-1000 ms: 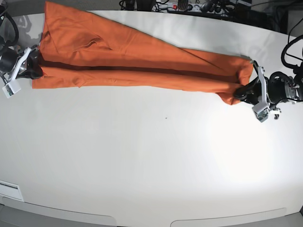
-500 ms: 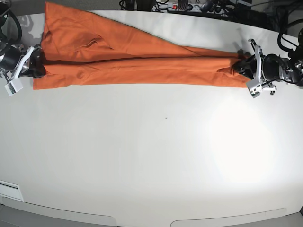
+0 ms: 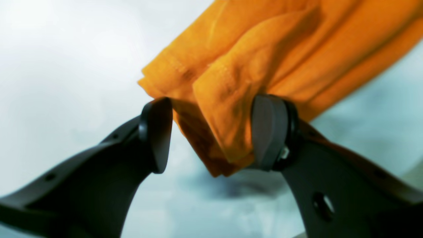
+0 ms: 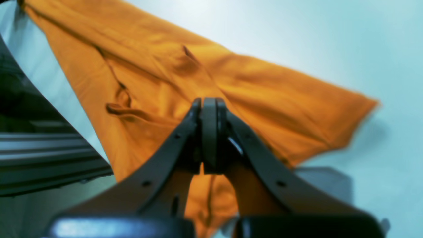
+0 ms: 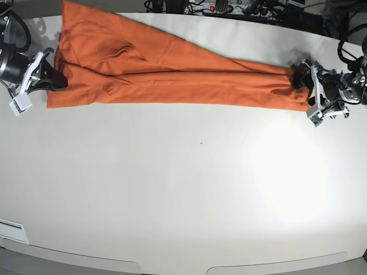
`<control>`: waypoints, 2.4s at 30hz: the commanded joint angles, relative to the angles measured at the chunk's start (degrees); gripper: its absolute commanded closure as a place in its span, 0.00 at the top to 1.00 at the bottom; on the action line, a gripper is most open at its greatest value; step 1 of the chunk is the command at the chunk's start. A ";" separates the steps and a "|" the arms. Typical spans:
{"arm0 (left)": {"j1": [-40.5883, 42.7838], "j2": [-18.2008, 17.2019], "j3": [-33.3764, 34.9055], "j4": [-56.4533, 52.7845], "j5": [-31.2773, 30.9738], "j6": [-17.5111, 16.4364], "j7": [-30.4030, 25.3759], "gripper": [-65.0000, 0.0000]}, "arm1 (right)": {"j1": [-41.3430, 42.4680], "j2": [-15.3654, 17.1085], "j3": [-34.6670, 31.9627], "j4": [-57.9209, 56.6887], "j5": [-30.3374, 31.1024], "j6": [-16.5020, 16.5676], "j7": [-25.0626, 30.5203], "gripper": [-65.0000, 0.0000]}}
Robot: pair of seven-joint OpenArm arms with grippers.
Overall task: Fold the T-shirt properly
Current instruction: 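Open the left gripper and release the folded hem corner, then regrasp the folded hem end with the left gripper and tug it outward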
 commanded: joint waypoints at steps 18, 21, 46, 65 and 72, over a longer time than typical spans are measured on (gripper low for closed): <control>-0.83 1.46 -0.74 0.87 17.68 9.46 -6.19 0.69 | -1.38 -2.86 0.59 0.79 -0.63 0.30 0.39 0.00; -0.81 1.42 -0.74 1.36 13.75 7.82 -3.02 0.69 | -1.38 -2.84 0.59 0.79 -0.66 0.30 0.37 0.00; -3.82 1.27 -0.74 10.67 9.84 3.15 0.59 0.76 | -1.38 -2.86 0.59 0.76 -2.32 0.30 -0.02 0.00; -6.19 7.54 -32.76 -10.03 -20.90 -4.96 10.19 0.76 | -1.38 -2.86 0.59 0.76 -6.58 0.30 0.04 0.00; -6.21 8.04 -36.50 -29.81 -38.14 -12.31 14.73 0.76 | -1.38 -2.86 0.59 0.76 -6.36 0.30 1.09 0.00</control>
